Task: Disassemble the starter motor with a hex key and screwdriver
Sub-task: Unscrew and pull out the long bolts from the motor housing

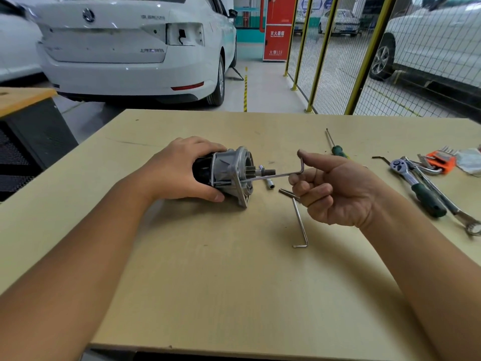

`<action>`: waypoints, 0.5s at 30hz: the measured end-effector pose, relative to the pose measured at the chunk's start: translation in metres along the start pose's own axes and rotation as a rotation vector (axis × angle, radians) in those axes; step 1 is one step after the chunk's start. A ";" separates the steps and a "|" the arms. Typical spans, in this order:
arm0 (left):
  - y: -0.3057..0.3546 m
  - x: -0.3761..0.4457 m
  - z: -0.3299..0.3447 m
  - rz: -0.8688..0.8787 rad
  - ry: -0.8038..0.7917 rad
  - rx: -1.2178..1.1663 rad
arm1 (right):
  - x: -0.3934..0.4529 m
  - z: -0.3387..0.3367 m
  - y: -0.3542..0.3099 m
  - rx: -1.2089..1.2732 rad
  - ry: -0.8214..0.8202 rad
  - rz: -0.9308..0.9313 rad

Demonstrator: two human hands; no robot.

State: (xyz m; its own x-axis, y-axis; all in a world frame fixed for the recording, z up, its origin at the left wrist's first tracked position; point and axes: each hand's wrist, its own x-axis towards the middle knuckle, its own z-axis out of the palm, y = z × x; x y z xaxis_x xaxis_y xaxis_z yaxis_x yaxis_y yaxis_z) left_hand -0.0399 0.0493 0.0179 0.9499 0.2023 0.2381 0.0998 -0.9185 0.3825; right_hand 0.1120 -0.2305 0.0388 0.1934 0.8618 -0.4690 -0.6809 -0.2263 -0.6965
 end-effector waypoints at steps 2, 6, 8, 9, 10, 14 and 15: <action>-0.001 0.000 0.000 0.003 0.003 0.010 | 0.000 -0.003 0.000 0.020 -0.001 -0.023; -0.001 0.001 0.001 0.007 0.003 0.014 | -0.005 -0.010 -0.002 -0.251 0.017 -0.172; -0.001 0.001 0.001 0.006 0.003 0.013 | -0.008 -0.014 -0.001 -0.475 0.044 -0.277; -0.001 0.001 0.001 0.006 0.003 0.013 | -0.009 -0.014 0.000 -0.597 0.088 -0.334; -0.001 0.000 0.001 0.006 0.002 0.013 | -0.010 -0.014 0.001 -0.757 0.147 -0.400; 0.001 -0.001 -0.001 0.008 -0.001 0.002 | -0.007 -0.014 0.003 -1.326 0.380 -0.539; 0.001 -0.001 -0.001 0.010 0.000 -0.001 | -0.005 -0.016 0.002 -1.351 0.413 -0.540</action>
State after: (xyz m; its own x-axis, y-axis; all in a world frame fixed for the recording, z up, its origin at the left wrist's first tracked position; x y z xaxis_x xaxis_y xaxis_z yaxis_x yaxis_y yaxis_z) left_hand -0.0407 0.0483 0.0190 0.9509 0.1929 0.2420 0.0898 -0.9203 0.3807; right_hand 0.1205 -0.2428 0.0311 0.5364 0.8428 0.0436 0.6315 -0.3666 -0.6832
